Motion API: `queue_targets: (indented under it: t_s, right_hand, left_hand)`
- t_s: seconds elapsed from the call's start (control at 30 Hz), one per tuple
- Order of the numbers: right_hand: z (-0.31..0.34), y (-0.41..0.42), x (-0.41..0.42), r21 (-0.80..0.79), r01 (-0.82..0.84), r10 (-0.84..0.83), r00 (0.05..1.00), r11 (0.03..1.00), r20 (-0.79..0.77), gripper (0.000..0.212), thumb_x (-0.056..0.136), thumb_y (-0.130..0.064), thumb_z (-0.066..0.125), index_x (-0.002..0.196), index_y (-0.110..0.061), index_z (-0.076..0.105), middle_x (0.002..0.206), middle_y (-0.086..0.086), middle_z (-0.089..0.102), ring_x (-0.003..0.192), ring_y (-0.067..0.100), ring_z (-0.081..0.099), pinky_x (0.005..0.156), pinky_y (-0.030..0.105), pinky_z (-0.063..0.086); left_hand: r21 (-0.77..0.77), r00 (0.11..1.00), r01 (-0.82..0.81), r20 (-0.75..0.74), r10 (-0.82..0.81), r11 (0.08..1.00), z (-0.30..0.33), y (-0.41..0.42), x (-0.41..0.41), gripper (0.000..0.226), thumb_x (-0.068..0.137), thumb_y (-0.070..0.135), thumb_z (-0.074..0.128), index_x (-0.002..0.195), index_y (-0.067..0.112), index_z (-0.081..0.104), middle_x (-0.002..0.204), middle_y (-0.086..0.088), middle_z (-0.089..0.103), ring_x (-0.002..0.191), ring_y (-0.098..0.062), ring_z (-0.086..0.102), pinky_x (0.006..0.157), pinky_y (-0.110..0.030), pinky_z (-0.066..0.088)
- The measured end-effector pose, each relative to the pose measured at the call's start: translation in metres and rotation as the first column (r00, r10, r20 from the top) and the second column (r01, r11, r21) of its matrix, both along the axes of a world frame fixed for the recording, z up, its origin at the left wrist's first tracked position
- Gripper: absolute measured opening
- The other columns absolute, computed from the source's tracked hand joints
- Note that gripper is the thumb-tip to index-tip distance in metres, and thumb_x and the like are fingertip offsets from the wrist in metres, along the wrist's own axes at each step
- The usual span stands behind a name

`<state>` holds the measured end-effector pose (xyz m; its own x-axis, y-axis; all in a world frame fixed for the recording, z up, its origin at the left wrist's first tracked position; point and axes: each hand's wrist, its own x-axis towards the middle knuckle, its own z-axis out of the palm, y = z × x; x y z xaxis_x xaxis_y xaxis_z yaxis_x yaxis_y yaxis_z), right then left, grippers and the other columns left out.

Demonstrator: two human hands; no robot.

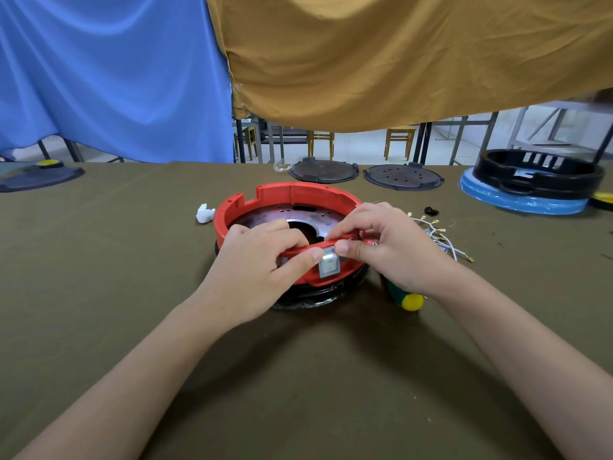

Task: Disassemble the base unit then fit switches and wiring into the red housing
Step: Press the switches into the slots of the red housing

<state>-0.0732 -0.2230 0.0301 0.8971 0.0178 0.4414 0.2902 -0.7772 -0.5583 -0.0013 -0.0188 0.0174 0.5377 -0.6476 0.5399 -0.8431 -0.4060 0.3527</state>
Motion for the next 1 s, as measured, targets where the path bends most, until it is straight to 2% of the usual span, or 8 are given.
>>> queue_targets:
  t_s: [0.13,0.23,0.33,0.5,0.67,0.83,0.9,1.0]
  right_hand:
    - [0.002,0.002,0.001,0.004,0.016,-0.017,1.000,1.000,0.014,0.014,0.087,-0.023,0.072,0.085,-0.038,0.071,0.088,-0.017,0.061,0.089,-0.008,0.047,0.070,0.018,0.034]
    - [0.001,0.000,0.001,-0.022,0.008,-0.008,1.000,1.000,0.009,0.010,0.089,-0.027,0.069,0.092,-0.037,0.072,0.093,-0.019,0.061,0.094,-0.007,0.047,0.074,0.020,0.035]
    - [0.001,-0.004,-0.002,-0.062,-0.010,0.010,1.000,0.998,-0.008,0.017,0.093,-0.033,0.064,0.108,-0.036,0.070,0.110,-0.015,0.060,0.110,0.001,0.044,0.090,0.024,0.037]
    - [-0.006,-0.005,-0.008,-0.216,-0.027,-0.002,0.991,0.976,-0.135,0.059,0.086,-0.036,0.072,0.140,-0.030,0.049,0.141,-0.016,0.044,0.141,0.004,0.018,0.115,0.029,0.019]
    - [-0.007,-0.003,-0.009,-0.220,-0.032,0.009,0.995,0.975,-0.104,0.056,0.088,-0.036,0.070,0.140,-0.031,0.049,0.133,-0.014,0.044,0.131,0.004,0.023,0.107,0.027,0.024]
    - [-0.010,0.009,-0.012,-0.252,0.010,-0.005,1.000,0.968,0.022,0.044,0.093,-0.039,0.061,0.136,-0.030,0.052,0.119,-0.015,0.050,0.120,0.003,0.028,0.095,0.015,0.024]
    - [-0.014,0.017,-0.011,-0.294,0.051,-0.031,0.997,0.954,0.073,0.042,0.093,-0.040,0.060,0.134,-0.029,0.053,0.116,-0.015,0.050,0.118,0.004,0.029,0.093,0.014,0.024]
    - [-0.018,0.022,-0.009,-0.317,0.104,-0.070,0.991,0.943,0.117,0.042,0.092,-0.042,0.062,0.129,-0.026,0.056,0.113,-0.012,0.049,0.115,0.006,0.030,0.093,0.015,0.023]
  left_hand:
    - [-0.023,1.000,-0.004,-0.018,0.003,1.000,0.000,0.000,0.002,0.036,0.094,0.052,0.046,0.085,0.026,0.070,0.073,0.014,0.055,0.074,-0.006,0.056,0.077,-0.044,0.044]
    - [0.019,1.000,-0.008,0.019,0.008,1.000,0.001,0.002,0.002,0.036,0.094,0.055,0.042,0.086,0.030,0.066,0.077,0.017,0.056,0.079,-0.005,0.056,0.082,-0.043,0.042]
    - [0.039,1.000,-0.008,0.008,0.007,0.999,0.004,0.006,0.005,0.039,0.089,0.062,0.037,0.087,0.033,0.062,0.081,0.017,0.055,0.088,-0.006,0.054,0.090,-0.039,0.033]
    - [0.163,0.996,-0.059,0.080,0.047,0.985,0.003,0.010,0.005,0.037,0.078,0.072,0.045,0.088,0.037,0.053,0.085,0.019,0.051,0.088,0.001,0.049,0.091,-0.037,0.033]
    - [0.192,0.995,-0.068,0.078,0.054,0.979,0.008,0.012,0.007,0.042,0.074,0.077,0.040,0.079,0.036,0.049,0.079,0.019,0.049,0.085,-0.002,0.048,0.094,-0.034,0.027]
    - [0.179,0.998,-0.050,0.040,0.044,0.983,0.016,0.031,0.018,0.044,0.070,0.070,0.050,0.099,0.037,0.059,0.098,0.014,0.049,0.099,-0.003,0.045,0.104,-0.028,0.017]
    - [0.211,0.999,-0.045,0.002,0.045,0.977,0.016,0.035,0.020,0.046,0.069,0.064,0.050,0.103,0.035,0.060,0.102,0.012,0.051,0.103,-0.006,0.044,0.107,-0.030,0.021]
    - [0.237,0.998,0.027,-0.068,-0.011,0.971,0.014,0.033,0.021,0.031,0.080,0.045,0.065,0.104,0.027,0.060,0.101,0.009,0.055,0.103,-0.012,0.042,0.091,-0.028,0.036]
